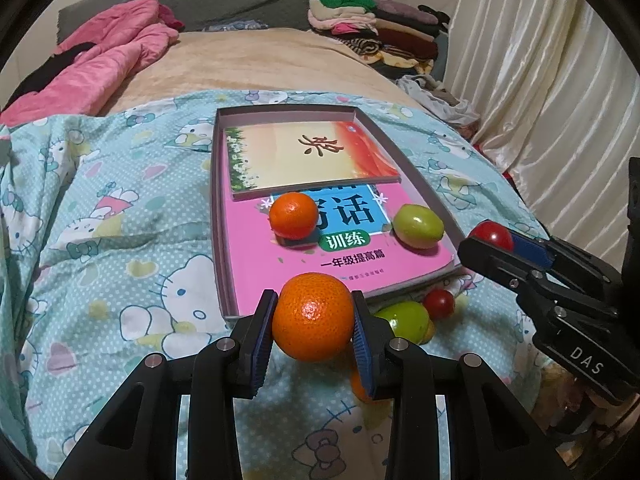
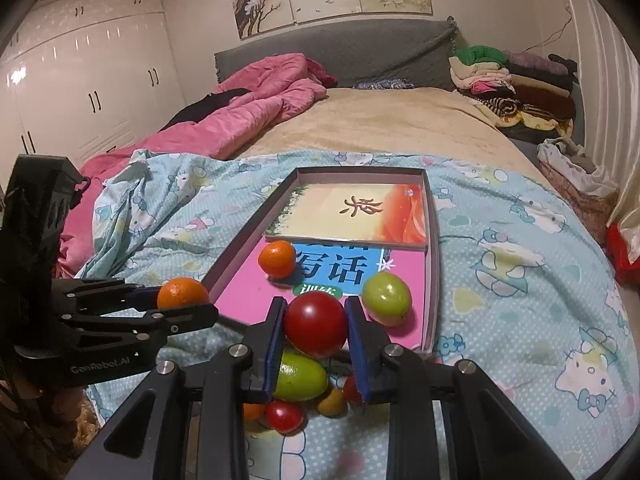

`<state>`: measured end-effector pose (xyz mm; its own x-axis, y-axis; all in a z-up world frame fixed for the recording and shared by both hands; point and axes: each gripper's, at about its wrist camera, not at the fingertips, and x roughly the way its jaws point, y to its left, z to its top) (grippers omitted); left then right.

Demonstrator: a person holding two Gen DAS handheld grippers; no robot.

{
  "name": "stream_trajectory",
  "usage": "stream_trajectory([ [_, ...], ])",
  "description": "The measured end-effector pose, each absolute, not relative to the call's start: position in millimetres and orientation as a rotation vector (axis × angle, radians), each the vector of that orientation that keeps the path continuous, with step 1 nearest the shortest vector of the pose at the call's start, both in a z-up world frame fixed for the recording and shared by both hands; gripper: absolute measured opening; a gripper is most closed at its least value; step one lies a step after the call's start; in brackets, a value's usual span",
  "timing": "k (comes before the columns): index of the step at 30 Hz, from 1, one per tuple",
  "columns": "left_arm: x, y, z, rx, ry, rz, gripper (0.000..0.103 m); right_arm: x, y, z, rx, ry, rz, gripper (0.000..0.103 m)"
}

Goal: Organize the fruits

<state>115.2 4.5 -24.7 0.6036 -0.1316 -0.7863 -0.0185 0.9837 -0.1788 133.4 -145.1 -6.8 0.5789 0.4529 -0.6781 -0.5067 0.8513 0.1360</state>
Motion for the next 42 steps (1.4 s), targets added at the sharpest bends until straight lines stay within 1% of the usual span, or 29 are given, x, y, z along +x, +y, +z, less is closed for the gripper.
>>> stream_trajectory([
  [18,130.9,17.6,-28.3,-0.197,0.908,-0.031,0.037,145.0,-135.7,-6.1,-0.125,0.751,0.539,0.030],
  [42,153.4,20.1,-42.6,-0.196,0.901,-0.024,0.037,157.9,-131.2,-19.7,-0.162,0.785,0.512,0.030],
])
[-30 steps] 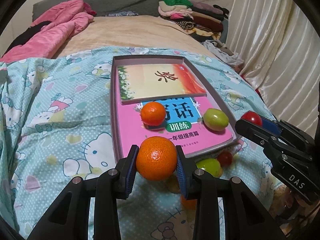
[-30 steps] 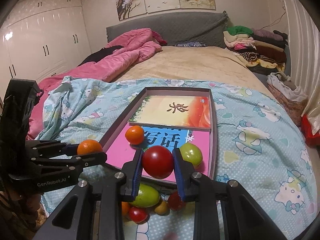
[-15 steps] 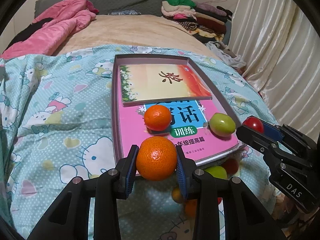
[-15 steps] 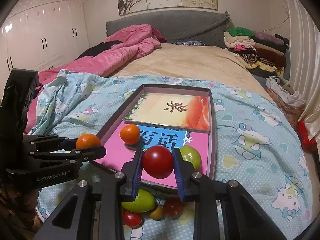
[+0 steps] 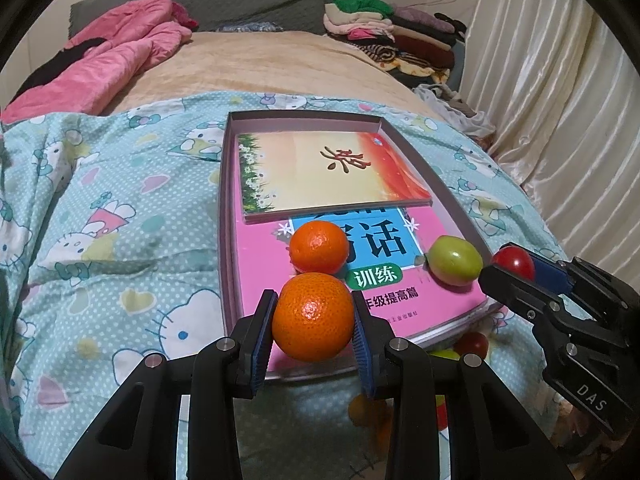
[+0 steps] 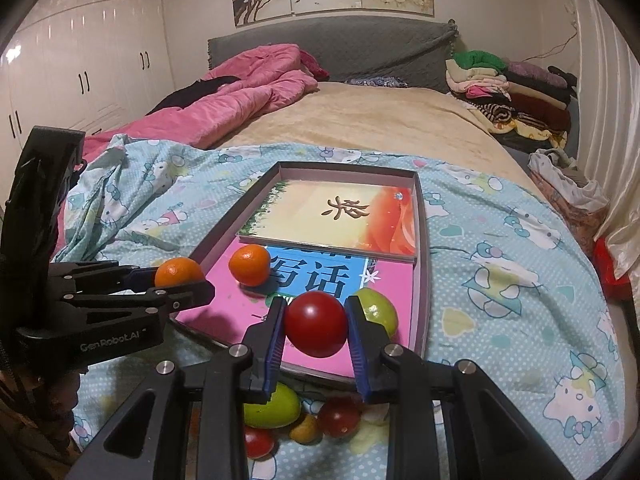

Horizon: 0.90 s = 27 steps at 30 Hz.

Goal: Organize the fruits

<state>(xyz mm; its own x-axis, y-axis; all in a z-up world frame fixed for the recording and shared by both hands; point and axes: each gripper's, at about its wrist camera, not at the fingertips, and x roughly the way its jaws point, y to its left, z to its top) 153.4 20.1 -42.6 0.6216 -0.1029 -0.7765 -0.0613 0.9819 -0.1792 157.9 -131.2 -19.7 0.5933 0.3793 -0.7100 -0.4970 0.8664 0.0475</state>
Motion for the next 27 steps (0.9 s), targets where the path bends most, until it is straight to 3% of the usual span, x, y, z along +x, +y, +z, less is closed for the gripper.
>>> stream_trajectory([
  [27,166.8,13.3,-63.5,-0.146,0.957,-0.017,0.037,167.8,-109.5,-31.2,-0.257,0.789,0.521,0.030],
])
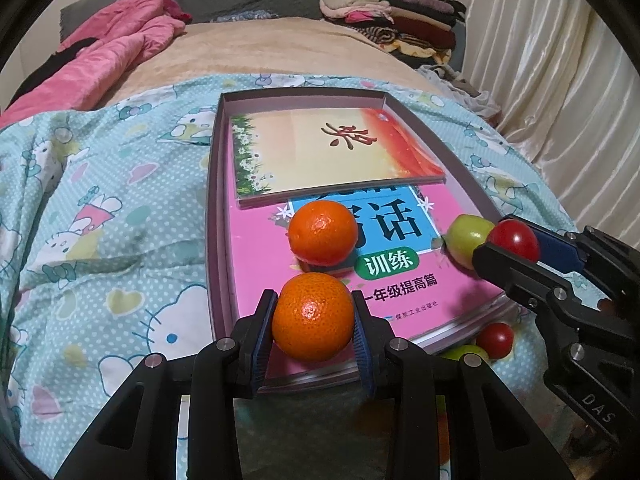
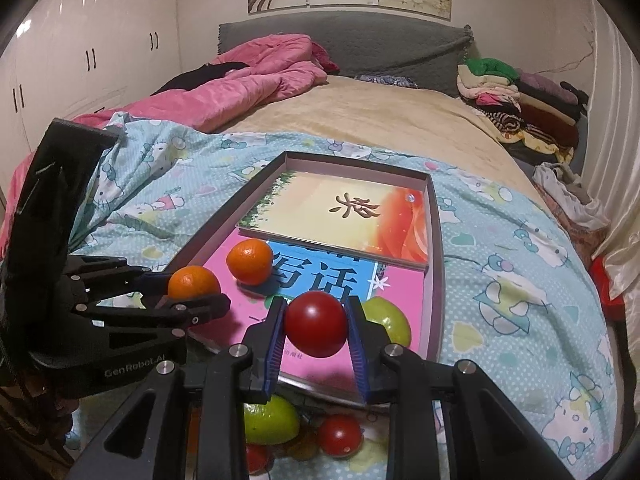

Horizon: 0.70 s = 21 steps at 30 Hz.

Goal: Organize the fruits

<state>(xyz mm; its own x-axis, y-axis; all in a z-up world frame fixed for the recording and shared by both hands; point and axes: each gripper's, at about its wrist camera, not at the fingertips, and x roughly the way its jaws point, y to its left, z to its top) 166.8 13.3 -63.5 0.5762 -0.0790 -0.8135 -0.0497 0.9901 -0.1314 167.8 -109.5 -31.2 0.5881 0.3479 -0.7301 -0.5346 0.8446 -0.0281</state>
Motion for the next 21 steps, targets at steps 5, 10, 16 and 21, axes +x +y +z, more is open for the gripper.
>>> stream_trajectory([
  [5,167.2,12.8,-65.3,-0.143,0.964,-0.016,0.037,168.2,-105.7,-35.6,-0.275,0.799,0.524,0.030],
  [10,167.6,13.4,-67.0,-0.145,0.969,-0.014,0.037,168.7,-104.4,-39.4,-0.282,0.811,0.528,0.030],
  [16,168.7,12.9,-67.9,-0.142,0.973,-0.013,0.037,170.3,-103.9,-46.6,-0.284,0.843,0.529,0.030],
  [21,169.4,11.6,-68.6,-0.139,0.977,-0.015,0.037,171.1,-104.9,-49.7,-0.278,0.852,0.529,0.030],
])
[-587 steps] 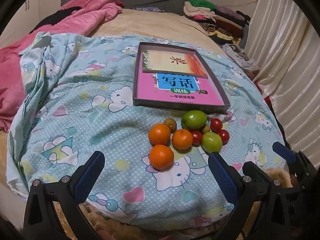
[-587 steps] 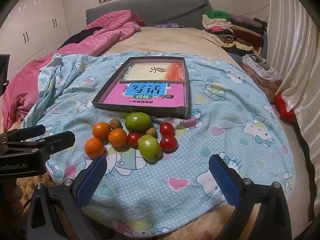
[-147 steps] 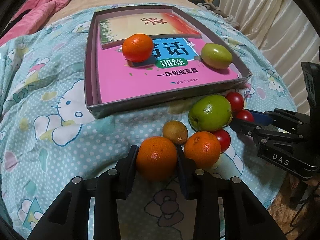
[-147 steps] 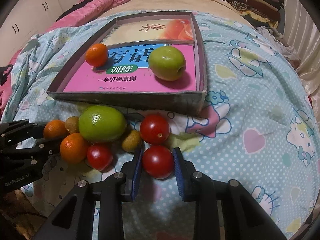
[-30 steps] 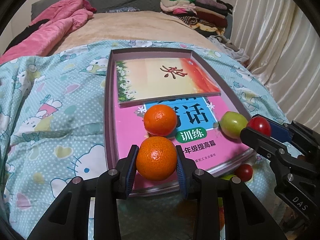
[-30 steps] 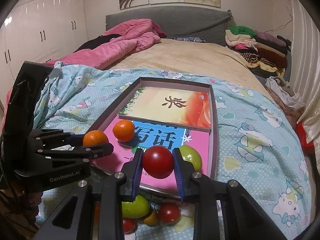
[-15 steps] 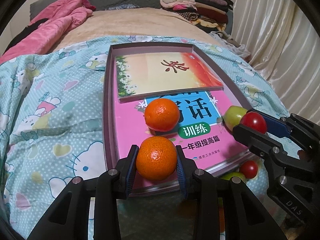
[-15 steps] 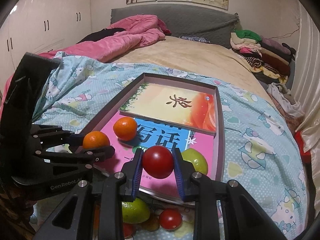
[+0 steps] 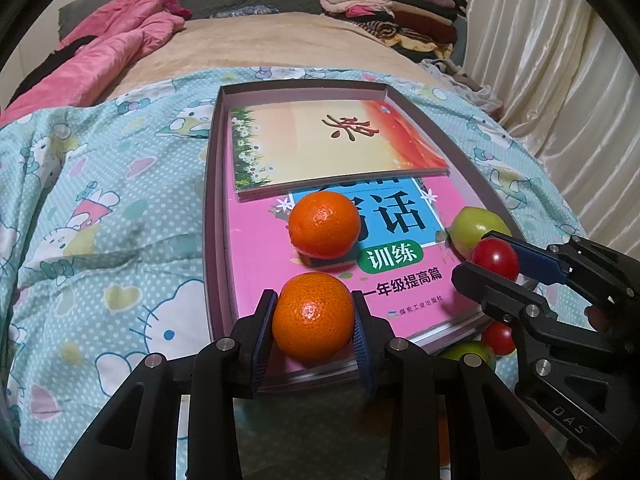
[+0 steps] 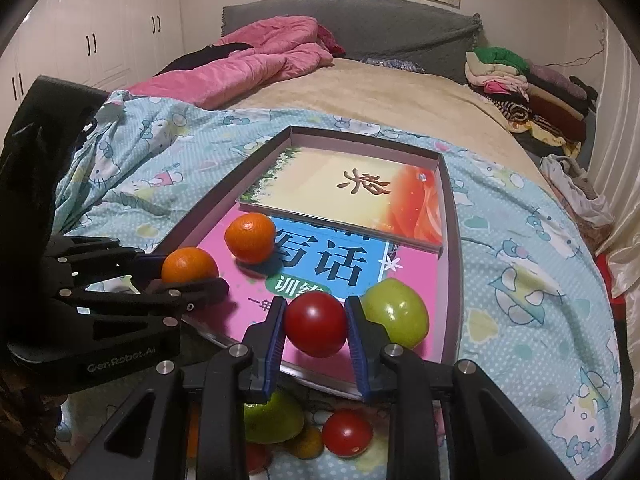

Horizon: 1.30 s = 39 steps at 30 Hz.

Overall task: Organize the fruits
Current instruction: 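Lower and release the orange onto the pink book while the right tool releases the tomato beside it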

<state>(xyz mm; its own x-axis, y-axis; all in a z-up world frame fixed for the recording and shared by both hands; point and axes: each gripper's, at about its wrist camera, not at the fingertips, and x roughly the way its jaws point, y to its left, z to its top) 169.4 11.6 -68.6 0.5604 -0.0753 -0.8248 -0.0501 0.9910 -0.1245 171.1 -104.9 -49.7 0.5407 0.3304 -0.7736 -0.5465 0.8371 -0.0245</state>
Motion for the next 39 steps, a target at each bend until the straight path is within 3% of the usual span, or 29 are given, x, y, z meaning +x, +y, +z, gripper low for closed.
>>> stream_trajectory([
  [39,169.0,9.0,-69.4,-0.134,0.979,-0.020,0.037,180.4,-120.3,-65.6,-0.184,0.927,0.526,0.033],
])
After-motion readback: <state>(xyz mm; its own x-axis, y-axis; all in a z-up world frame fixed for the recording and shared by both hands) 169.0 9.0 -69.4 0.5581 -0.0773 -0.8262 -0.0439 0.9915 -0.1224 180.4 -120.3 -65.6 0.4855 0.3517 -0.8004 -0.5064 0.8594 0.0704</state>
